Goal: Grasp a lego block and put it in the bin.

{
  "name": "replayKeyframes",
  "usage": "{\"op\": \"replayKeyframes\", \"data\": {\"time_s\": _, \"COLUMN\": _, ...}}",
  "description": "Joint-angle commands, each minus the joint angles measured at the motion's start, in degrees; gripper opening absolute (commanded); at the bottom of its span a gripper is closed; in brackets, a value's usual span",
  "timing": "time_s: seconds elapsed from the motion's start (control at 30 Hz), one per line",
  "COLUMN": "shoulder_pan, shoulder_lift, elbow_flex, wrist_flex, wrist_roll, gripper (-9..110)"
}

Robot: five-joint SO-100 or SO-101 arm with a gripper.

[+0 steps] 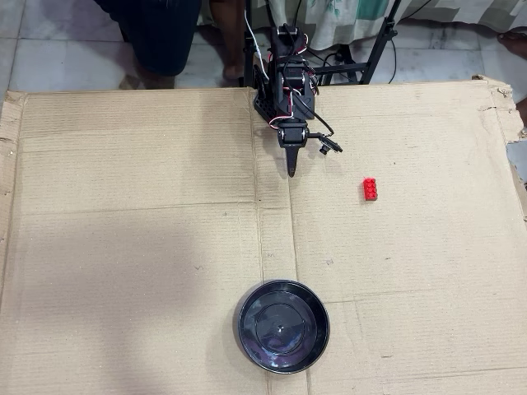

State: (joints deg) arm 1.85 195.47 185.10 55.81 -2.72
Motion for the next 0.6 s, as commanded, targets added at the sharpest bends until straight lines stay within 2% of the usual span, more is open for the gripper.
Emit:
{"op": "replayKeyframes", "data": {"time_s": 0.0, "shoulder_pan": 0.18, "shoulder_lift": 0.79, "elbow_flex": 0.62, "wrist_flex": -0.88, "wrist_roll": -0.35, "gripper": 1}}
{"op": "replayKeyframes", "data": {"time_s": 0.57, "shoulder_pan": 0.26, "shoulder_lift": 0.79, "elbow_flex": 0.62, "wrist_flex": -0.88, "wrist_roll": 0.35, "gripper": 1}}
